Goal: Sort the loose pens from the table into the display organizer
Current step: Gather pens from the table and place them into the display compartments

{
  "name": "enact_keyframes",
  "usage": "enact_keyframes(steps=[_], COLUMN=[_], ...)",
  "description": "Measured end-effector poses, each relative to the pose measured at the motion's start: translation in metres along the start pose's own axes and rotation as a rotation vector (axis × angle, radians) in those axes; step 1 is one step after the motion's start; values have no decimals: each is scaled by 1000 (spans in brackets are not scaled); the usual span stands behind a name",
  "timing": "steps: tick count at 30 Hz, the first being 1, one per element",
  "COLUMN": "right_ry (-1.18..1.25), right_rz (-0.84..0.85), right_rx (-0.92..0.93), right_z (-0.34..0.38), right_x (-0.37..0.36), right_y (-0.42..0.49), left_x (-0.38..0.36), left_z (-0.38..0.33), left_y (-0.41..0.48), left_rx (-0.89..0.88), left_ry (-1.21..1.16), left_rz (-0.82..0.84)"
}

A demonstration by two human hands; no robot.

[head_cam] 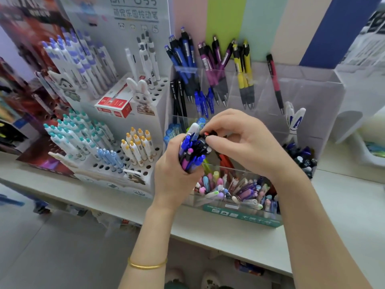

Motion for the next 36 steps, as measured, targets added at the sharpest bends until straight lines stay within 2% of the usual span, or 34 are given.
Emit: enact_keyframes(steps=[5,10,22,31,36], right_ry=[-109,-165,-305,-339,-361], right_rz=[43,-11,-296,-315,-386], right_rx=[-90,-77,-61,-182,-222], right_z=[-5,1,-5,-7,-10], right_x=[-7,-13,-11,2,7], right_y=[17,26,41,41,35], left_x=[-2,-6,-21,-38,-42], left_z=[15,18,-1,2,0], left_y=[8,15,28,17,9], left_rx=[111,222,372,570,602], left_ry=[-25,-213,-615,-745,-754], left_rz=[111,188,389,590,654])
Point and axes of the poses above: each hand's wrist, its own y-axis towards the middle knuckle, its own x-axis out of the back of the hand, z = x × y, the point moved 8 cm from there along y, towards the middle knuckle, and after that the axes turned 2 degrees about -z, right-handed, at the moved point
